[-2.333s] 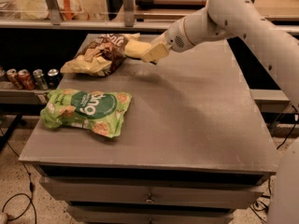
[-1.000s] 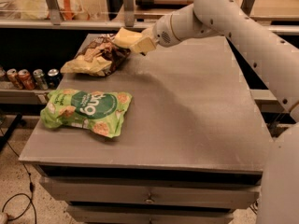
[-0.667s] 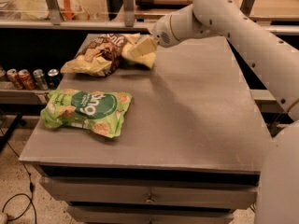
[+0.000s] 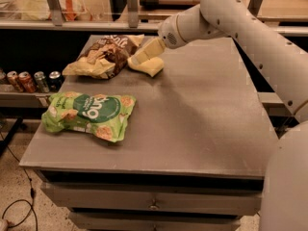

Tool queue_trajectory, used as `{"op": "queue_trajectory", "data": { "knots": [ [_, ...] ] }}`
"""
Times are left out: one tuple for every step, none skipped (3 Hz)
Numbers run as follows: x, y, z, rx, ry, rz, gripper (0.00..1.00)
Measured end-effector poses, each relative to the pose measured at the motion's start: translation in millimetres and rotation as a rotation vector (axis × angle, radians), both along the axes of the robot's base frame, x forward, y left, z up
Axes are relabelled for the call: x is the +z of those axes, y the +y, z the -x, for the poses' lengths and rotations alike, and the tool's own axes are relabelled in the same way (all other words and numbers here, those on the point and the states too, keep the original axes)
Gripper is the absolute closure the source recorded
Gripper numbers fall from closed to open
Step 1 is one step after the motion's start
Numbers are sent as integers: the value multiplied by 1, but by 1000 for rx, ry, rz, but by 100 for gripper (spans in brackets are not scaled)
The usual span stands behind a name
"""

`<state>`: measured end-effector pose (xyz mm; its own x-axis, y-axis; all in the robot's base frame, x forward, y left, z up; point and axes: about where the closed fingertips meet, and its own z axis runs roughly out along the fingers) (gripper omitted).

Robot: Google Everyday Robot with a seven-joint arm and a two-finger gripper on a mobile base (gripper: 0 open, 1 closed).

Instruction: Move sponge near brown chip bag

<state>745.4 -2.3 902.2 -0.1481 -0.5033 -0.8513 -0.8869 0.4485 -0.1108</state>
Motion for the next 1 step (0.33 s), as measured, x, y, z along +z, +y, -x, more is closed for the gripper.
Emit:
{"op": "queue_trajectory", "data": {
  "knots": [
    [-2, -6, -1, 12, 9, 3, 0]
  ]
}}
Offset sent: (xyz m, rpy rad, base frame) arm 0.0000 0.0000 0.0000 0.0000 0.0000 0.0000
